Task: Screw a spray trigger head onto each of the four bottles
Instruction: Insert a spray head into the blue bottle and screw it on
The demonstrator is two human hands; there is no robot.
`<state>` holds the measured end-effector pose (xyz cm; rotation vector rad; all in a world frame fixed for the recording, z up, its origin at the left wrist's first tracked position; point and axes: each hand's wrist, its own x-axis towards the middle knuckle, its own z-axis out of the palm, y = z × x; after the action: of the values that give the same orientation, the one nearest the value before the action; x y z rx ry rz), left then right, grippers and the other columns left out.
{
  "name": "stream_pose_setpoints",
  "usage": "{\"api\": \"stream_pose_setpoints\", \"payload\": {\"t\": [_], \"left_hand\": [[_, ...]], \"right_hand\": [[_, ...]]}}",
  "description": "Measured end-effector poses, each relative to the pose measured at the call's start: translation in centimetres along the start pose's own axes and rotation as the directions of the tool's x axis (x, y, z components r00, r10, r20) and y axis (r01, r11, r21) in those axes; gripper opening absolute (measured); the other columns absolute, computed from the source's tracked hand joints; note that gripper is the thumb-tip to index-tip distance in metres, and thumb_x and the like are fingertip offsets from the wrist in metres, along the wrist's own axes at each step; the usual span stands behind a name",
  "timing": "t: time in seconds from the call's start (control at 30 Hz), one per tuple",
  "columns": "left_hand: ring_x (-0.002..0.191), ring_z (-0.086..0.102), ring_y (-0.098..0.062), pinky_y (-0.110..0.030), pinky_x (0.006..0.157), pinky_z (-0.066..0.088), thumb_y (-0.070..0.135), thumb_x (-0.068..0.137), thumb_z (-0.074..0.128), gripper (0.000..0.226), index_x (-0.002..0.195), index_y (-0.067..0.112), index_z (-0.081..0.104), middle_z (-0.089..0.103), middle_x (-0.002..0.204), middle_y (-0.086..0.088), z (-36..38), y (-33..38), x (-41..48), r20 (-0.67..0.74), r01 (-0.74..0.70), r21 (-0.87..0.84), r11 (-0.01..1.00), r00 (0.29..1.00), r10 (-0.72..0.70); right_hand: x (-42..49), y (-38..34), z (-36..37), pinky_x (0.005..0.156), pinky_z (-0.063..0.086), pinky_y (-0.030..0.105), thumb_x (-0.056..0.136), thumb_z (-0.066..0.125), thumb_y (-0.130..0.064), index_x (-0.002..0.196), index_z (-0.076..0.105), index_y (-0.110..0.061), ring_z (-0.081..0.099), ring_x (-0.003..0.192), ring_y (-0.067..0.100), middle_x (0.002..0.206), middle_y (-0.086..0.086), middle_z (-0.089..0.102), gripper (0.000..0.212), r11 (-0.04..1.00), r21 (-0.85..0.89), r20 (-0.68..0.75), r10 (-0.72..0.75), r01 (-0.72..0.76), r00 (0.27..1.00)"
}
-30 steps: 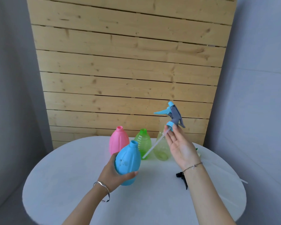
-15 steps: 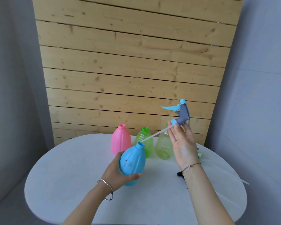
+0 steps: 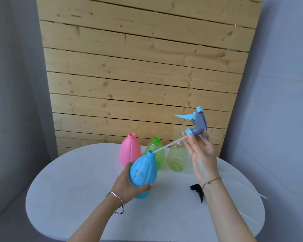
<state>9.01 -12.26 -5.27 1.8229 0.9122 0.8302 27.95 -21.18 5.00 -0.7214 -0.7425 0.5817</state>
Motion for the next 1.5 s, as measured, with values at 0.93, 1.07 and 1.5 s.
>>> {"api": "stream_pose_setpoints", "payload": {"t": [0.93,1.07,1.5], "left_hand": [[0.103,0.061,-0.009,-0.015,0.070,0.051,0.057,0.036,0.081,0.101,0.125,0.028,0.044,0.058,0.118,0.009,0.8,3.3,0.2,-0.040,0.066,-0.371,0.926,0.995,-0.087],[0.089,0.068,0.000,-0.015,0.067,0.054,0.063,0.049,0.075,0.074,0.113,0.028,0.062,0.073,0.102,0.010,1.6,3.8,0.3,0.031,0.117,-0.514,0.850,0.993,-0.118],[0.098,0.071,-0.020,-0.033,0.073,0.060,0.064,0.056,0.068,0.070,0.115,0.028,0.060,0.074,0.107,-0.002,1.5,3.7,1.5,0.172,0.290,-0.741,0.605,0.954,-0.247]], "right_hand": [[-0.3,2.9,-1.5,0.100,0.046,0.033,0.081,0.070,-0.013,0.106,0.065,-0.020,0.062,0.115,0.018,0.120,0.004,0.068,0.027,0.904,-0.408,0.061,0.168,-0.129,0.984],[-0.4,3.0,-1.3,0.102,0.045,0.035,0.082,0.069,-0.014,0.115,0.062,-0.016,0.062,0.115,0.015,0.123,0.003,0.067,0.034,0.920,-0.378,0.044,0.129,-0.103,0.991],[-0.6,1.6,-2.6,0.093,0.048,0.024,0.079,0.072,-0.015,0.097,0.070,-0.019,0.065,0.103,0.010,0.107,-0.003,0.072,0.018,0.888,-0.434,0.064,0.199,-0.153,0.978]]}}
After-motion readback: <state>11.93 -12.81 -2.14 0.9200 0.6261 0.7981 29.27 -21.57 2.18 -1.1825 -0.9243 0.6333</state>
